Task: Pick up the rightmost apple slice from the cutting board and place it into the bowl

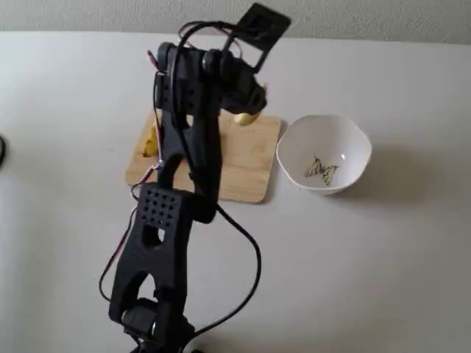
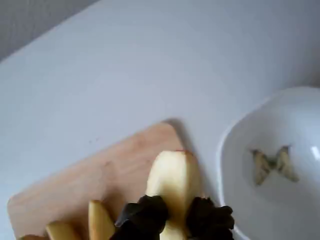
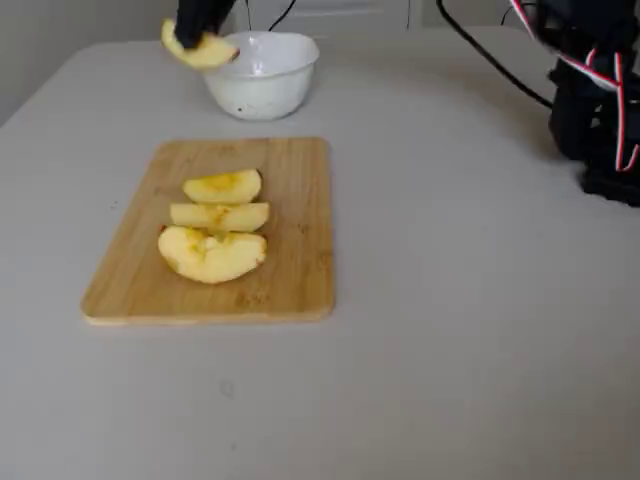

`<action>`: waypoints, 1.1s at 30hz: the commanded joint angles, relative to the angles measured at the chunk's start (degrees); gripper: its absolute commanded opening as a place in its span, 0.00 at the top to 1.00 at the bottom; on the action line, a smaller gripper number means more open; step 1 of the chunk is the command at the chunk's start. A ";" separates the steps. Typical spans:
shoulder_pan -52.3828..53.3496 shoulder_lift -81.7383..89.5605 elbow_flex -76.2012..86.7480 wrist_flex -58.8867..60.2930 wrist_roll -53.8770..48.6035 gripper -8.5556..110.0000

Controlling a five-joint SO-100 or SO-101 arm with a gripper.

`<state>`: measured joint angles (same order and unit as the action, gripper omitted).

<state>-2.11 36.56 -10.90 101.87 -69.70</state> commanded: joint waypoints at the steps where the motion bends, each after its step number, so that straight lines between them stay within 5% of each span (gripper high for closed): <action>1: 7.56 7.38 -3.78 1.14 0.79 0.93; 18: 15.38 0.53 -3.78 2.02 0.88 0.92; 28: 16.26 -2.46 -3.78 2.11 -0.44 0.68; 33: 16.44 -2.90 -3.78 2.11 -0.79 0.68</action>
<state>13.27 32.70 -11.43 102.13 -70.05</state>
